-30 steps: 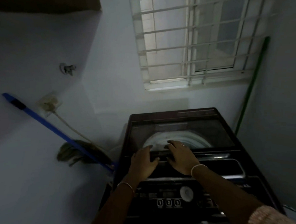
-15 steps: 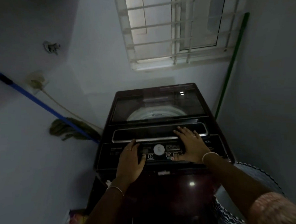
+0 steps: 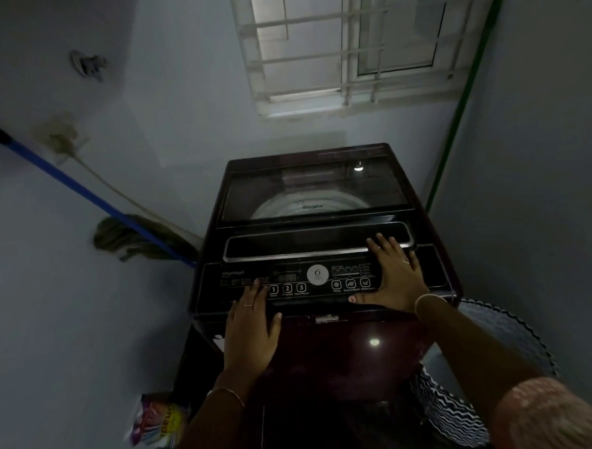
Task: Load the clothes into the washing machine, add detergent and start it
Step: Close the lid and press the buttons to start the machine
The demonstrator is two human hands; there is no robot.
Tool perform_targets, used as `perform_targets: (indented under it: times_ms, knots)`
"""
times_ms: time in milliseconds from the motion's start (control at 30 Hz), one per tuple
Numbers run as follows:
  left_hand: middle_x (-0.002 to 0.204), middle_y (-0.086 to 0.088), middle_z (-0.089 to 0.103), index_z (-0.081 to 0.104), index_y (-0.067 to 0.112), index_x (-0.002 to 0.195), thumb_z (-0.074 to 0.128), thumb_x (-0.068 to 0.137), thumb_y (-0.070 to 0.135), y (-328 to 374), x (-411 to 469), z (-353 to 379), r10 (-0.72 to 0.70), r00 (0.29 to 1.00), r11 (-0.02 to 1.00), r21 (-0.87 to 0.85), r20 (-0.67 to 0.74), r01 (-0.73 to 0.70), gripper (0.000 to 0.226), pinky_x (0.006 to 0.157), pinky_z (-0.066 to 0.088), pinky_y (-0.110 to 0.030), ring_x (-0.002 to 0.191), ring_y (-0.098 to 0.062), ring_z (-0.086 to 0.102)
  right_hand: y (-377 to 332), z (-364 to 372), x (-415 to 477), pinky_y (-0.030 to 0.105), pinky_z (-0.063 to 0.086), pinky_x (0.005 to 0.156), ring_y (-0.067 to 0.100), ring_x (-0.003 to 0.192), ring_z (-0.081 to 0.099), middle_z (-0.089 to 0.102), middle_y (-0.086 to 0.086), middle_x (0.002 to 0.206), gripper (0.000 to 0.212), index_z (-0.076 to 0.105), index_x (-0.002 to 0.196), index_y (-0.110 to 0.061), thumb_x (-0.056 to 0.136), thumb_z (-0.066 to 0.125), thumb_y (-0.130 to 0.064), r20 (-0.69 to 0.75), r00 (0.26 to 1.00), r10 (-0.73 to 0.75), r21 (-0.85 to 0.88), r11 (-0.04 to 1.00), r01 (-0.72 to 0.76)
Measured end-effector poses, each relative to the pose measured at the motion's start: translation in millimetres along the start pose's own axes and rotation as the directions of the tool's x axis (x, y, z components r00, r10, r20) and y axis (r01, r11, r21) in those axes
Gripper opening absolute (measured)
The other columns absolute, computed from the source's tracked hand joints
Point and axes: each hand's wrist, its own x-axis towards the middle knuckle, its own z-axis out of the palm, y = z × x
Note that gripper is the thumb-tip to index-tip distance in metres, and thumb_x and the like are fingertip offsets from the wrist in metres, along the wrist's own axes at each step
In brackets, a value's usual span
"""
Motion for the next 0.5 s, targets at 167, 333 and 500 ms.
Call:
perform_targets:
  times_ms: [167, 333, 500]
  knots:
    - [0.159, -0.002, 0.018, 0.026, 0.025, 0.149, 0.044, 0.096, 0.040, -3.7, -6.6, -1.4, 0.054, 0.997, 0.991, 0.117, 0.058, -0.061, 0.059, 0.118, 0.013, -0.041, 0.148, -0.020, 0.014, -4.8, 1.5, -4.7, 0.056, -0.011, 0.113, 0.025, 0.144, -0.025, -0.024, -0.004, 0.157, 0.146, -0.016, 0.150, -0.027, 0.043, 0.066, -0.085, 0.048, 0.981, 0.188, -0.012, 0.982, -0.188]
    - [0.161, -0.006, 0.012, 0.013, 0.030, 0.152, 0.044, 0.095, 0.042, -1.5, -7.9, -1.4, 0.060, 0.994, 0.983, 0.167, 0.095, -0.075, 0.066, 0.118, 0.009, -0.044, 0.149, -0.023, 0.008, -9.2, -0.4, -3.4, 0.062, -0.010, 0.111, 0.026, 0.143, -0.026, -0.029, -0.007, 0.155, 0.147, -0.020, 0.147, -0.036, 0.040, 0.068, -0.084, 0.121, 0.957, 0.262, 0.004, 0.964, -0.264]
    - [0.161, -0.006, 0.007, 0.006, 0.030, 0.153, 0.045, 0.093, 0.037, 2.0, -6.4, -5.1, 0.044, 0.991, 0.977, 0.200, 0.126, -0.069, 0.071, 0.119, 0.007, -0.044, 0.149, -0.022, 0.003, -10.9, -2.2, -3.2, 0.062, -0.009, 0.111, 0.026, 0.144, -0.026, -0.030, -0.008, 0.155, 0.146, -0.022, 0.146, -0.038, 0.041, 0.068, -0.083, 0.137, 0.952, 0.274, -0.016, 0.961, -0.275]
